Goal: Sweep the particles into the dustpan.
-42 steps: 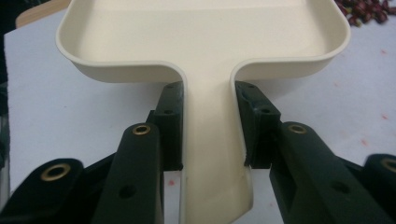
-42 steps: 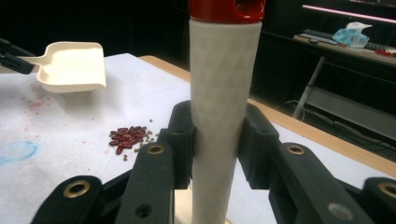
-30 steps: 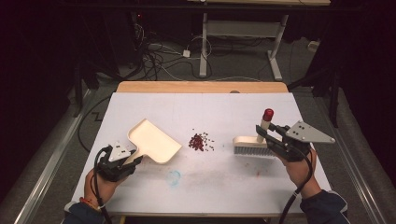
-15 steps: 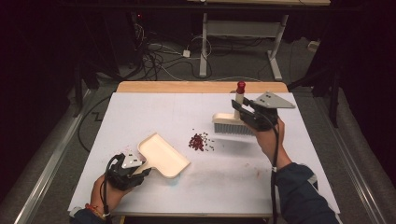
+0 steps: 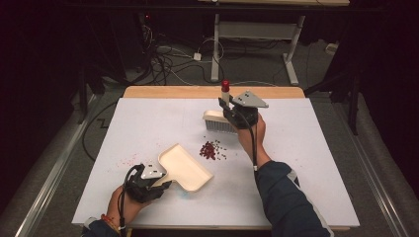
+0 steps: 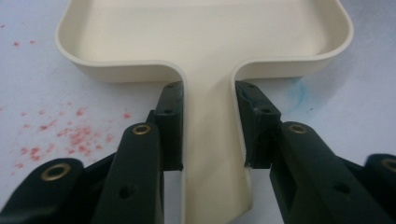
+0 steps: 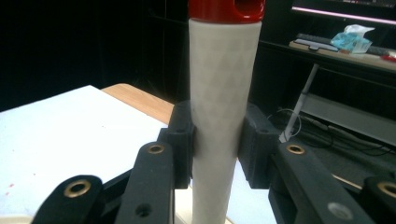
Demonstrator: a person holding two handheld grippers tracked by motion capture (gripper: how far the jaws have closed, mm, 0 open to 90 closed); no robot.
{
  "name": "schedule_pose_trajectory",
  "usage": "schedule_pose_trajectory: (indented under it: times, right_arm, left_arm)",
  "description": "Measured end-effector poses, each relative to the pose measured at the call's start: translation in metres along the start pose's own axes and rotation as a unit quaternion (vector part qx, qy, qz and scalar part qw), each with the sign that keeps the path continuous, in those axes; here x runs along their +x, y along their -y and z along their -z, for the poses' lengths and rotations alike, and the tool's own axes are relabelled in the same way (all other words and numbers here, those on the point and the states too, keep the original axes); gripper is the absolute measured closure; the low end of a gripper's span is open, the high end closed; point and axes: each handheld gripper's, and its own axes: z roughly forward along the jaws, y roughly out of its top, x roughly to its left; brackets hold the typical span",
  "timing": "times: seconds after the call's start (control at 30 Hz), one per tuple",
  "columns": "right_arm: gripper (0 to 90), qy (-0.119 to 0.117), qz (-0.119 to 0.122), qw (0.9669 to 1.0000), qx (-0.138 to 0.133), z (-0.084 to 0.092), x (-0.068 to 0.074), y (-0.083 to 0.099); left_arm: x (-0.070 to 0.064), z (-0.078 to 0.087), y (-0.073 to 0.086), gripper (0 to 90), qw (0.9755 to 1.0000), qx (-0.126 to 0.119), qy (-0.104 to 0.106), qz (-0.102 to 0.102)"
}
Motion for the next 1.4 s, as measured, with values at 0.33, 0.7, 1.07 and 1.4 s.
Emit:
schedule_pose_trajectory:
  times: [0.33,0.7,1.07,1.4]
  right_arm:
    - [69.9,-0.034,0.025,0.9991,-0.005,0.009,0.026,0.013]
    - [69.9,-0.079,0.038,0.9961,-0.008,0.051,0.035,0.028]
    - [69.2,-0.099,0.034,0.9945,0.009,0.071,0.054,0.029]
    - [69.3,-0.127,0.028,0.9914,0.013,0.087,0.073,0.028]
  left_arm:
    - [-0.009,-0.009,-0.007,63.3,0.9999,0.010,0.000,-0.007]
    - [-0.019,-0.018,-0.017,63.2,0.9999,0.016,-0.005,-0.004]
    - [-0.030,-0.034,-0.028,63.2,0.9995,0.022,-0.010,0.020]
    - [-0.032,-0.039,-0.032,62.7,0.9989,0.016,-0.014,0.041]
